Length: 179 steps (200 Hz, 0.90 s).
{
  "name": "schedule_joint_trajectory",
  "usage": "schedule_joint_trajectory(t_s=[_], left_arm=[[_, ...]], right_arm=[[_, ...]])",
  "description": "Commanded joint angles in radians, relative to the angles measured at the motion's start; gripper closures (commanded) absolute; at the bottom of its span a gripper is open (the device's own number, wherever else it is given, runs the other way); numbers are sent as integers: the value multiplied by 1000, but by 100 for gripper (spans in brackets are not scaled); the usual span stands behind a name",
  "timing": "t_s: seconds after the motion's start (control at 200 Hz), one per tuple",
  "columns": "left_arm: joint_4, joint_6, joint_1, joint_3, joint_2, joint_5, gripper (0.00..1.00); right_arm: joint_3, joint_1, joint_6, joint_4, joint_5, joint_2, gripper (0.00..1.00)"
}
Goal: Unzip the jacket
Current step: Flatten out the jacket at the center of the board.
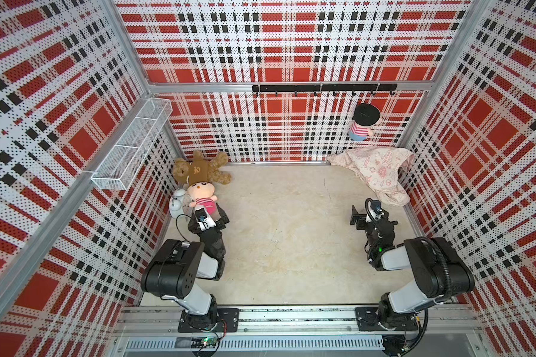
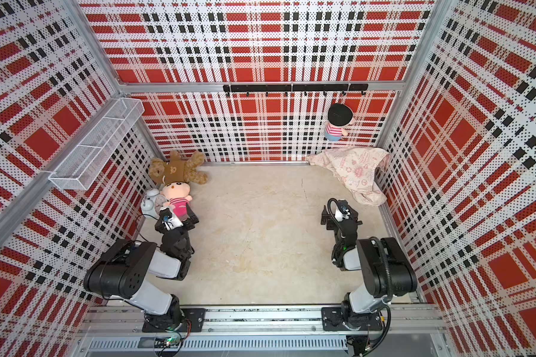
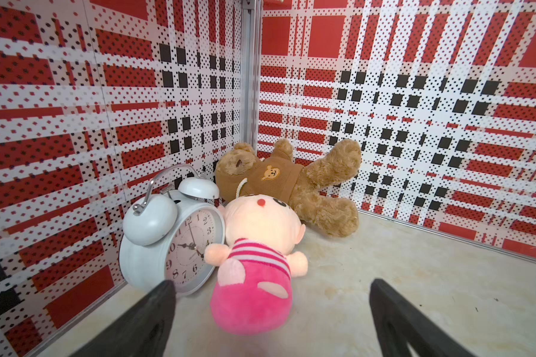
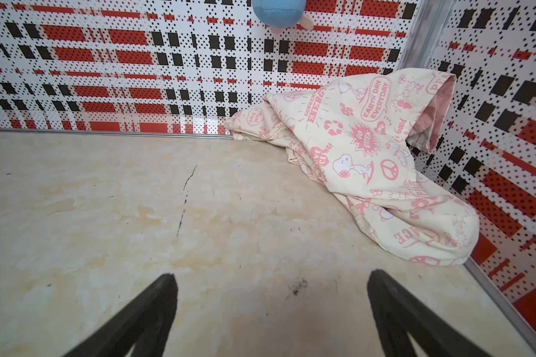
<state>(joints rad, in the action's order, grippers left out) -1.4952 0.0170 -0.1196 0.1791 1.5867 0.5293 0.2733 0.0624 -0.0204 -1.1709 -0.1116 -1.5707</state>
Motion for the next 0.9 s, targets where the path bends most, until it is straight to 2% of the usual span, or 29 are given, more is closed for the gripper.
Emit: schedule_joint_trajectory(t_s=[0.0, 0.892], left_arm=[[-25, -11, -3, -9, 9, 7, 2], [-24, -12, -2, -9, 12, 9, 2]], right_arm=[[1, -6, 1, -15, 9, 0, 0], [15, -13, -13, 12, 11, 2, 0]])
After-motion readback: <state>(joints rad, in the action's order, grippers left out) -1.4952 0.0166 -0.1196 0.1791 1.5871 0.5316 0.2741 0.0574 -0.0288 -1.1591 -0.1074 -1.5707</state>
